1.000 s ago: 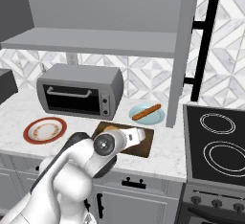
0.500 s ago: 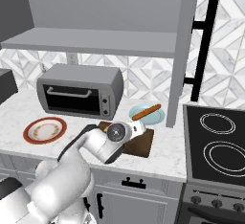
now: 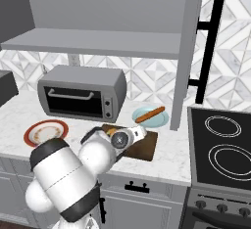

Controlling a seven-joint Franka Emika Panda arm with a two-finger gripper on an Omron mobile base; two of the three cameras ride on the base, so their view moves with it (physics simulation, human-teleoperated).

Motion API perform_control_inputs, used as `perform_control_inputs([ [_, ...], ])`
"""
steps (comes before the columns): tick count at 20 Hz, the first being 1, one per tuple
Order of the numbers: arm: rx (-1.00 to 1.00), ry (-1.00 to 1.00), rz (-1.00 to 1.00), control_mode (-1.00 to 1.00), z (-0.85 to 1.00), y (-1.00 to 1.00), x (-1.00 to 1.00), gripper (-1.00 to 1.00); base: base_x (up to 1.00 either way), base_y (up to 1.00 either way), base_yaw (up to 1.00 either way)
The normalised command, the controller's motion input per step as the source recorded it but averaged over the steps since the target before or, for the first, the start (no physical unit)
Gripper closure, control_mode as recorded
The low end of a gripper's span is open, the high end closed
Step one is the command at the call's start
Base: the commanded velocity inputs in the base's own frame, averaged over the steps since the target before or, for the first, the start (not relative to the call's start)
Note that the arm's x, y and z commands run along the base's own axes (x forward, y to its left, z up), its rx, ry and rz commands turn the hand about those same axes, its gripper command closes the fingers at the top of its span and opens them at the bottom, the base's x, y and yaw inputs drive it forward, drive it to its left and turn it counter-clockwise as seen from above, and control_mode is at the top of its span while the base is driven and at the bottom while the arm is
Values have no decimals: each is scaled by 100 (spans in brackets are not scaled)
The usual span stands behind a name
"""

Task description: From the different types of pastries on the counter, select a croissant and place it on the cutting board. Then retrieve a jar of jam from the cabinet and place it alongside the croissant on the cutting board.

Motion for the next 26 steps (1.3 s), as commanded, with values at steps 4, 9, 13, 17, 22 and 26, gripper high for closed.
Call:
perform_control_inputs([
  [4, 0, -22, 0, -100, -100, 32, 4, 100, 0, 0, 0],
  [9, -2, -22, 0, -100, -100, 35, 11, 100, 0, 0, 0],
  [13, -4, -25, 0, -100, -100, 26, -1, 100, 0, 0, 0],
  [17, -2, -21, 0, -100, -100, 8, -7, 100, 0, 0, 0],
  [22, -5, -20, 2, -100, -100, 8, -21, -100, 0, 0, 0],
  [26, -1, -15, 3, -100, -94, -1, -50, -100, 0, 0, 0],
])
